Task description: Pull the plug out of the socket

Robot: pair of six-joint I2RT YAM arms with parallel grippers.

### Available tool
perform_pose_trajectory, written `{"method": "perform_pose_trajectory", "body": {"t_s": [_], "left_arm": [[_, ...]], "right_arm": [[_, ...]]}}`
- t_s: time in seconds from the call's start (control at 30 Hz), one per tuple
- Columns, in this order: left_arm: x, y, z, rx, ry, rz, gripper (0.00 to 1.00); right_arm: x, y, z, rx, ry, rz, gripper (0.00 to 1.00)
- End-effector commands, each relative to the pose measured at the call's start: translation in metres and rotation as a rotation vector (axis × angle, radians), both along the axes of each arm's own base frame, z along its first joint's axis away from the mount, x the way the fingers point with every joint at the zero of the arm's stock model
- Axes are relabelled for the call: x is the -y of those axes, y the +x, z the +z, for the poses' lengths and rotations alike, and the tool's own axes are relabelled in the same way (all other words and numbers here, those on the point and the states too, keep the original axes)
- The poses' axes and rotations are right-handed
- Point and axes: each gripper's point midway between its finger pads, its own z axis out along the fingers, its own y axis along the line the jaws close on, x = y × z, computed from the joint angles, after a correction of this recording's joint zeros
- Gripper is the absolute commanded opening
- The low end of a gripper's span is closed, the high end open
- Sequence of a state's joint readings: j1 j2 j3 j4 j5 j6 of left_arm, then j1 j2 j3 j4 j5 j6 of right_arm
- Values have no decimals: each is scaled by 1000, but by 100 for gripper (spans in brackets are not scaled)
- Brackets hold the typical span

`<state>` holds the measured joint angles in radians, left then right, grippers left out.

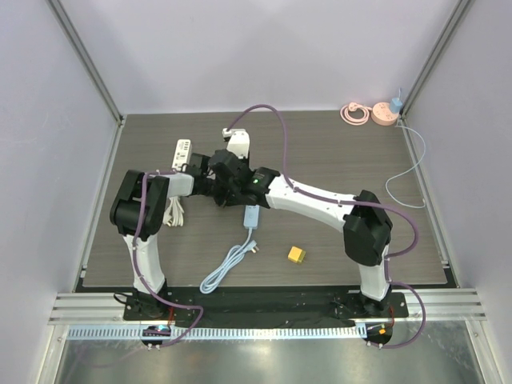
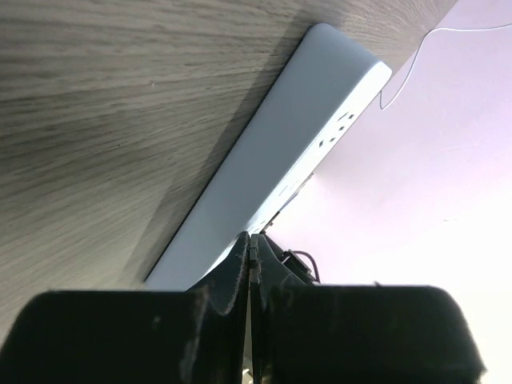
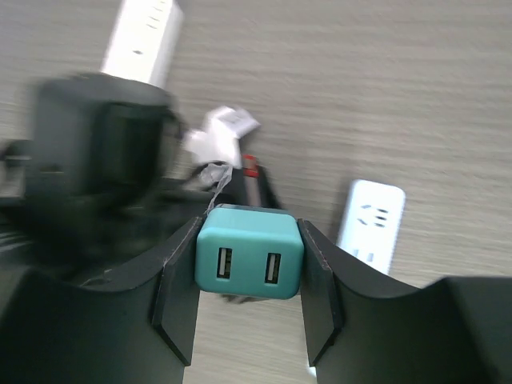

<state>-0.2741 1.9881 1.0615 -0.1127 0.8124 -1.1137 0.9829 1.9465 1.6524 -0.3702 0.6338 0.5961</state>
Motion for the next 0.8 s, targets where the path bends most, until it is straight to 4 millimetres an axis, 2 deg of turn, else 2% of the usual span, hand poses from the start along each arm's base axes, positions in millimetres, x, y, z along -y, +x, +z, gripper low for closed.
{"method": "perform_pose_trajectory", "body": {"t_s": [0.0,0.03,0.1,0.2,0.27,0.3,0.4,0.43,0.47,0.5,0.53,0.57,0.67,0.7,0.77], "left_arm": [[-39,-17,-76,-92,301,68,0],[-38,-17,-75,-92,299,65,0],[-37,-14,-71,-78,289,60,0],[-36,-8,-62,-30,282,48,0],[-33,-3,-53,3,270,38,0],[-31,1,-44,33,253,38,0],[-29,9,-25,108,234,25,0],[-27,11,-18,140,221,12,0],[-26,14,-11,167,217,12,0],[-27,16,-5,192,218,10,0],[-28,19,6,230,220,15,2],[-28,22,14,269,221,8,6],[-31,26,32,341,240,-1,16],[-31,28,39,357,241,-4,16],[-32,28,47,384,244,-11,19]], "right_arm": [[14,12,49,98,58,-67,1],[16,12,47,90,62,-69,1],[26,15,55,93,87,-88,1],[49,18,52,89,71,-126,1],[69,15,51,82,65,-140,1],[80,18,48,68,69,-149,1],[114,9,36,18,63,-142,1],[122,-3,14,-38,35,-106,1],[133,-13,21,-42,46,-93,1],[142,-22,14,-67,31,-85,1],[155,-35,-7,-123,3,-69,1],[166,-49,-3,-140,5,-51,1],[191,-88,-33,-286,-20,-9,1],[199,-98,-26,-285,6,-14,1],[216,-118,-41,-363,10,-28,2]]}}
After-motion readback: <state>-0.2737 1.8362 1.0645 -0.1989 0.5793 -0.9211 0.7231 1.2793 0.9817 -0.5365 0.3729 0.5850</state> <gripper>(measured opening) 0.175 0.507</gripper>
